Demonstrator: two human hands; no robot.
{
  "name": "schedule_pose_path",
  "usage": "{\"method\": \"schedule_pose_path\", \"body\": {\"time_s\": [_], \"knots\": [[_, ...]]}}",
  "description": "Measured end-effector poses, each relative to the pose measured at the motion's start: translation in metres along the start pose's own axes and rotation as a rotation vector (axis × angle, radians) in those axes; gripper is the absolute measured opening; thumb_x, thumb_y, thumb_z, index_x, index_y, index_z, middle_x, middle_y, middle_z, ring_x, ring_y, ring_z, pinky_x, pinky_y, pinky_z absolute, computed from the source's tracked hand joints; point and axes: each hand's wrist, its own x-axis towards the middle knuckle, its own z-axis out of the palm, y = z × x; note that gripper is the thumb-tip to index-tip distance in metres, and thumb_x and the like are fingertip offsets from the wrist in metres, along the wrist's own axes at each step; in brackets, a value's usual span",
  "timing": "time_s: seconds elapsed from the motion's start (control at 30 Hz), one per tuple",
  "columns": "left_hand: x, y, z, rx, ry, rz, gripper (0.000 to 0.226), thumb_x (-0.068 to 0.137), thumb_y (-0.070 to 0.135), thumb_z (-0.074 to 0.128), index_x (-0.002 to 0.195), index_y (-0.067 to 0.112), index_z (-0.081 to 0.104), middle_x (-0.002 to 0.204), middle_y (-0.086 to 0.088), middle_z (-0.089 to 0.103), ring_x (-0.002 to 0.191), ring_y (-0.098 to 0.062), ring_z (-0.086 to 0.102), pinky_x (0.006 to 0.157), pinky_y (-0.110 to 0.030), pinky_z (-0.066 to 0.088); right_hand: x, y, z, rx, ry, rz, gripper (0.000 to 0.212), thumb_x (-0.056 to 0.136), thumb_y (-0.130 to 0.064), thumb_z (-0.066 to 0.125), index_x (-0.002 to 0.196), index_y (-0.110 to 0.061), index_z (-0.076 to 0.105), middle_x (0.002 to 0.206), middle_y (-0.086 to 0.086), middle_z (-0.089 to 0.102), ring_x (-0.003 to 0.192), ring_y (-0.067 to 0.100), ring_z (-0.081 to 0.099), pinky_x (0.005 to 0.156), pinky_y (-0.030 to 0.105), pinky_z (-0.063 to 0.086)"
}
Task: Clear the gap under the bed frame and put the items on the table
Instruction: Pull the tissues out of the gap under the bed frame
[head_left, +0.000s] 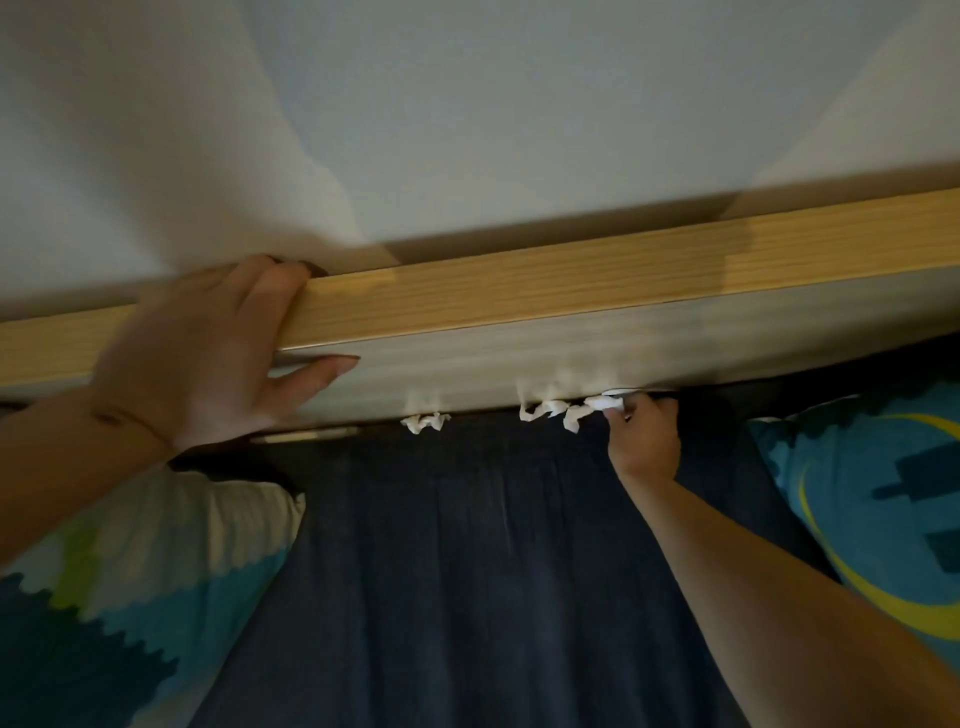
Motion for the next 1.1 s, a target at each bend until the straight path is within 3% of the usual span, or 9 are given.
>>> {"method": "schedule_pose_path", "body": {"time_s": [0.1,0.23,0.3,0.4,0.57,0.77,0.93,1.03,1.1], "knots": [[-0.001,-0.001,0.001,-0.006,0.002,-0.019,0.073,0.083,0.071,0.047,0.122,0.009,0.054,0.105,-0.014,0.059,0.088,-0.041,0.061,0.076,-0.052,0.052,-0.011,0.009,-0.001,0.038,0.004,-0.125,0.022,0.094,-0.022,0.069,0.08,-0.013,0.055,0.111,0.01,0.054,0.079,0.026,0.057,0.069,0.03,0.043],[0.0,-0.004,0.005,-0.031,0.009,-0.026,0.071,0.081,0.071,0.05,0.122,0.013,0.053,0.105,-0.009,0.057,0.087,-0.039,0.061,0.075,-0.051,0.052,-0.02,0.017,-0.001,0.154,-0.055,-0.138,0.023,0.096,-0.01,0.062,0.079,-0.016,0.048,0.074,-0.001,0.056,0.062,0.016,0.054,0.049,0.021,0.038],[-0.001,-0.006,0.008,-0.036,0.021,-0.034,0.071,0.081,0.071,0.05,0.123,0.013,0.053,0.106,-0.007,0.055,0.088,-0.039,0.061,0.075,-0.051,0.052,-0.023,0.018,-0.002,0.257,-0.099,-0.098,0.013,0.098,-0.006,0.054,0.099,-0.019,0.056,0.08,-0.001,0.062,0.068,0.012,0.061,0.054,0.022,0.047],[-0.002,-0.008,0.01,-0.037,0.031,-0.035,0.072,0.081,0.072,0.049,0.123,0.014,0.052,0.107,-0.006,0.053,0.09,-0.039,0.06,0.076,-0.051,0.052,-0.028,0.016,-0.004,0.339,-0.204,-0.033,0.033,0.1,-0.001,0.044,0.12,-0.02,0.063,0.091,0.005,0.067,0.082,0.018,0.067,0.069,0.032,0.059],[-0.003,-0.008,0.012,-0.043,0.027,-0.05,0.072,0.081,0.074,0.047,0.12,0.013,0.052,0.106,-0.007,0.054,0.089,-0.039,0.059,0.075,-0.051,0.051,-0.019,0.016,-0.009,0.245,-0.157,-0.026,0.013,0.101,-0.013,0.051,0.103,-0.016,0.064,0.089,-0.002,0.062,0.074,0.01,0.059,0.052,0.009,0.038],[0.0,-0.008,0.01,-0.024,-0.013,-0.058,0.074,0.078,0.077,0.045,0.121,0.018,0.052,0.104,-0.005,0.057,0.089,-0.034,0.061,0.074,-0.045,0.05,-0.01,0.013,-0.009,0.221,-0.122,0.081,0.029,0.098,-0.037,0.061,0.084,-0.012,0.051,0.075,0.0,0.056,0.061,0.011,0.054,0.047,0.023,0.034],[-0.001,-0.013,0.012,-0.027,-0.044,-0.06,0.072,0.075,0.077,0.049,0.12,0.022,0.054,0.103,-0.001,0.058,0.086,-0.031,0.062,0.072,-0.043,0.05,-0.019,0.02,-0.009,0.151,-0.115,0.064,0.009,0.103,-0.017,0.049,0.107,-0.009,0.048,0.087,0.01,0.064,0.066,0.022,0.062,0.049,0.024,0.041],[-0.002,-0.014,0.013,-0.043,-0.026,-0.072,0.072,0.074,0.076,0.051,0.12,0.021,0.053,0.103,0.001,0.054,0.087,-0.033,0.061,0.072,-0.045,0.05,-0.023,0.022,-0.013,0.126,-0.135,0.043,0.026,0.104,-0.013,0.043,0.128,-0.006,0.048,0.098,0.018,0.066,0.076,0.03,0.068,0.056,0.029,0.049],[-0.003,-0.014,0.014,-0.019,-0.009,-0.067,0.073,0.075,0.077,0.05,0.12,0.02,0.053,0.103,0.002,0.051,0.087,-0.033,0.06,0.072,-0.046,0.049,-0.024,0.024,-0.017,0.158,-0.151,0.035,0.023,0.105,-0.015,0.039,0.122,-0.007,0.054,0.098,0.015,0.066,0.079,0.027,0.067,0.056,0.026,0.047]]}}
